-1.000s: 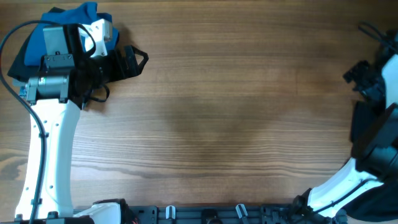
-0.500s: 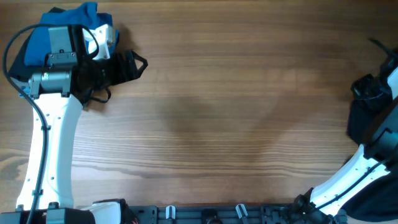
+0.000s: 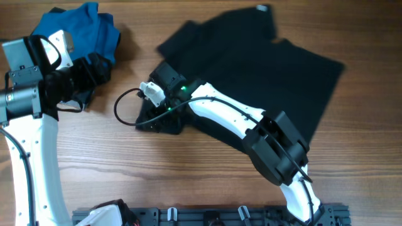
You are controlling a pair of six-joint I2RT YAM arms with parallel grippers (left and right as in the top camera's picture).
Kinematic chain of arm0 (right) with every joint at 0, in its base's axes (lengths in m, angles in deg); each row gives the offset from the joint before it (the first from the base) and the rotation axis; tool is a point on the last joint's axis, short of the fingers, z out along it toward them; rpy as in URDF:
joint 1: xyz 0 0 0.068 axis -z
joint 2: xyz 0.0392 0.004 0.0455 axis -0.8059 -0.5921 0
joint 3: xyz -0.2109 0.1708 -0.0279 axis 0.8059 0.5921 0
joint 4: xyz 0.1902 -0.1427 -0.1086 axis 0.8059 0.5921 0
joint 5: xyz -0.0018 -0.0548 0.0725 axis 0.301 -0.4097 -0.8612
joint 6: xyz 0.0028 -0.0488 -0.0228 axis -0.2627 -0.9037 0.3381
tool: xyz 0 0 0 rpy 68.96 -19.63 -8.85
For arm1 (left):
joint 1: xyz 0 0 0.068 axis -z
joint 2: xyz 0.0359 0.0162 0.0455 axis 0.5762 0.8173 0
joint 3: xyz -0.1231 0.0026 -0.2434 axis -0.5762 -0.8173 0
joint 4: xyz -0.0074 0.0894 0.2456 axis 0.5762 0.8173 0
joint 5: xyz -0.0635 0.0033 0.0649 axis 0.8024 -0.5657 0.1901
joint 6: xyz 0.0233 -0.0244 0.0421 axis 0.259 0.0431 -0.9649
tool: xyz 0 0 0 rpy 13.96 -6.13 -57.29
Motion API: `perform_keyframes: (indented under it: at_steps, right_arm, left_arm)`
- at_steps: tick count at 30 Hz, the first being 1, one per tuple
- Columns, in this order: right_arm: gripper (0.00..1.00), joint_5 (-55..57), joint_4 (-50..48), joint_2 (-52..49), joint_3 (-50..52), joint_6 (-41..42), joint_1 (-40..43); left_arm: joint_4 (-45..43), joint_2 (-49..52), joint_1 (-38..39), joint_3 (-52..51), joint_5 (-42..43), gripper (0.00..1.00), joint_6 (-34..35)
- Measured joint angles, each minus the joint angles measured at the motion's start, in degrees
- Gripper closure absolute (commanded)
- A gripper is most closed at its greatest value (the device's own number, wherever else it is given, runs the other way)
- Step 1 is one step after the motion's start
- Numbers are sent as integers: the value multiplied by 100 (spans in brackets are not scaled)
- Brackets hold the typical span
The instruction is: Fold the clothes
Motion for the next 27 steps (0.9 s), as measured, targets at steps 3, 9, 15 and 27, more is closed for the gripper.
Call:
perform_keyframes:
  at_steps: [3, 9, 15, 27]
  right_arm:
    - [24, 632, 522, 361, -33, 168, 800]
    - [38, 1325, 2402, 1558, -219, 1425, 4433]
    - [25, 1591, 2647, 1036, 662, 1731, 6802]
    - [96, 1150, 463, 1123, 2422, 448, 6756]
  left_arm:
    - [-2, -24, 389, 0, -26, 6, -201]
    - [-26, -2, 1445, 0, -46, 5, -374]
    - [-26, 177, 1829, 0, -68, 0, -415]
    - [-448, 197, 1834, 0, -70, 0, -417]
